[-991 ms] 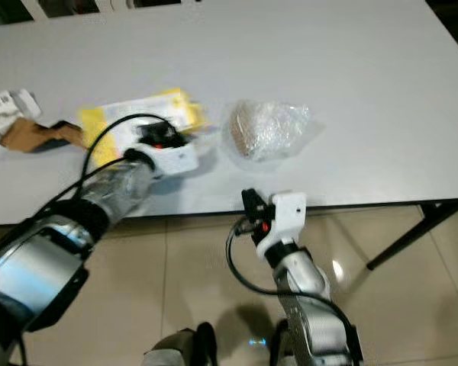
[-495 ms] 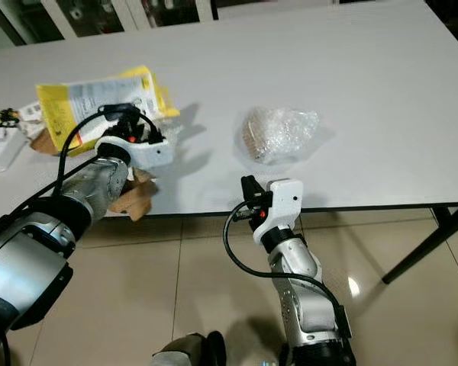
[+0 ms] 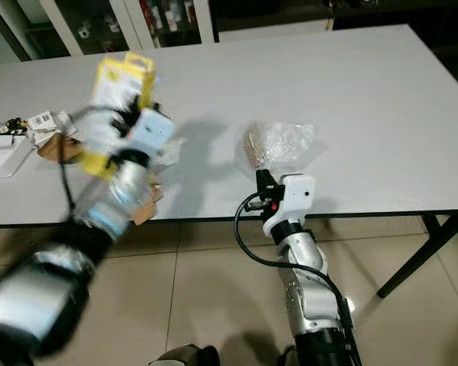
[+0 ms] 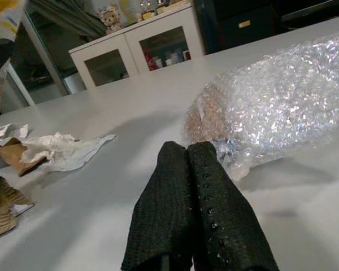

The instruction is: Picking trash to rubbish bin

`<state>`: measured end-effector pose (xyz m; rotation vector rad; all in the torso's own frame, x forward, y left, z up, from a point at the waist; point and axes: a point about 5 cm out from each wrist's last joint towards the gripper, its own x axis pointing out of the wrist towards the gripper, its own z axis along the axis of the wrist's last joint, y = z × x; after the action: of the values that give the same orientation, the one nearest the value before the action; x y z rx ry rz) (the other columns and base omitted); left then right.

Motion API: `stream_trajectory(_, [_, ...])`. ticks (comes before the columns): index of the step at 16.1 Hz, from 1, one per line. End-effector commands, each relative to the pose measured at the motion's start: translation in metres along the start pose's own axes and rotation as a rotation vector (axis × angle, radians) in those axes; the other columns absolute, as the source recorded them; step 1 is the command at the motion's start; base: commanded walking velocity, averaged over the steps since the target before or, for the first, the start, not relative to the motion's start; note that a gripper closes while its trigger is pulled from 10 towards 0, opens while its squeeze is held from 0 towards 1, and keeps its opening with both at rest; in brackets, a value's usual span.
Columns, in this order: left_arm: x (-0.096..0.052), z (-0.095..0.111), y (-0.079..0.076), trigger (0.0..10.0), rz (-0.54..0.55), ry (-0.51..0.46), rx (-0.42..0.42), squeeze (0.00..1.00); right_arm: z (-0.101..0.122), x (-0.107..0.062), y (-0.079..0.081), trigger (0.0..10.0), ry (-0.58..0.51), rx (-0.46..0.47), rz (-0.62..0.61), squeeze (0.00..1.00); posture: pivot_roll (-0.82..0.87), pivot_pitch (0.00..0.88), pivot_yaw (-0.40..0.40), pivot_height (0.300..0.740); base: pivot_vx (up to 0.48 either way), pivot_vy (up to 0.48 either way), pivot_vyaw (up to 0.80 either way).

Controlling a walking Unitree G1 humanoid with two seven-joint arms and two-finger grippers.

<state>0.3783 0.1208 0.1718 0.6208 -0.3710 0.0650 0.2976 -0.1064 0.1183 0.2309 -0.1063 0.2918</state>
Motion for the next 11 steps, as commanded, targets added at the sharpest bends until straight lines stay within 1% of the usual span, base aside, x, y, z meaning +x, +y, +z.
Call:
stream_trajectory(1, [-0.004,0.004,-0.005,10.0,-0.024,-0.020,-0.045,0.00,0.004,0.004,0.002,10.0,-0.027,-0.004,-0.008,0.00,-0.05,0.036,0.121,0.740,0.000,0.000,0.00])
stream_trajectory(2, [-0.013,0.008,-0.015,10.0,-0.047,-0.039,-0.088,0.00,0.006,0.005,-0.001,10.0,-0.042,-0.009,-0.023,0.00,-0.05,0.030,0.119,0.740,0.000,0.000,0.00])
stream_trajectory(3, [-0.019,0.009,-0.020,10.0,-0.061,-0.042,-0.115,0.00,0.007,0.006,-0.003,10.0,-0.051,-0.010,-0.038,0.00,-0.05,0.027,0.118,0.740,0.000,0.000,0.00])
stream_trajectory(4, [-0.035,0.011,-0.032,10.0,-0.107,-0.055,-0.153,0.00,0.010,0.007,-0.006,10.0,-0.070,-0.011,-0.067,0.00,-0.05,0.018,0.117,0.740,0.000,0.000,0.00])
stream_trajectory(5, [-0.039,0.012,-0.033,10.0,-0.108,-0.061,-0.159,0.00,0.010,0.007,-0.006,10.0,-0.073,-0.011,-0.069,0.00,-0.05,0.018,0.117,0.740,0.000,0.000,0.00])
stream_trajectory(7, [-0.050,0.010,-0.033,10.0,-0.106,-0.028,-0.172,0.00,0.008,0.010,-0.005,10.0,-0.076,-0.008,-0.069,0.00,-0.04,0.002,0.117,0.740,0.000,0.000,0.00])
stream_trajectory(9, [-0.050,0.012,-0.027,10.0,-0.083,-0.050,-0.178,0.00,0.008,0.012,-0.003,10.0,-0.082,-0.004,-0.070,0.00,-0.03,0.000,0.122,0.740,0.000,0.000,0.00])
stream_trajectory(11, [-0.046,0.018,-0.021,10.0,-0.058,-0.086,-0.198,0.00,0.009,0.013,-0.005,10.0,-0.094,-0.006,-0.079,0.00,-0.05,0.000,0.126,0.740,0.000,0.000,0.00])
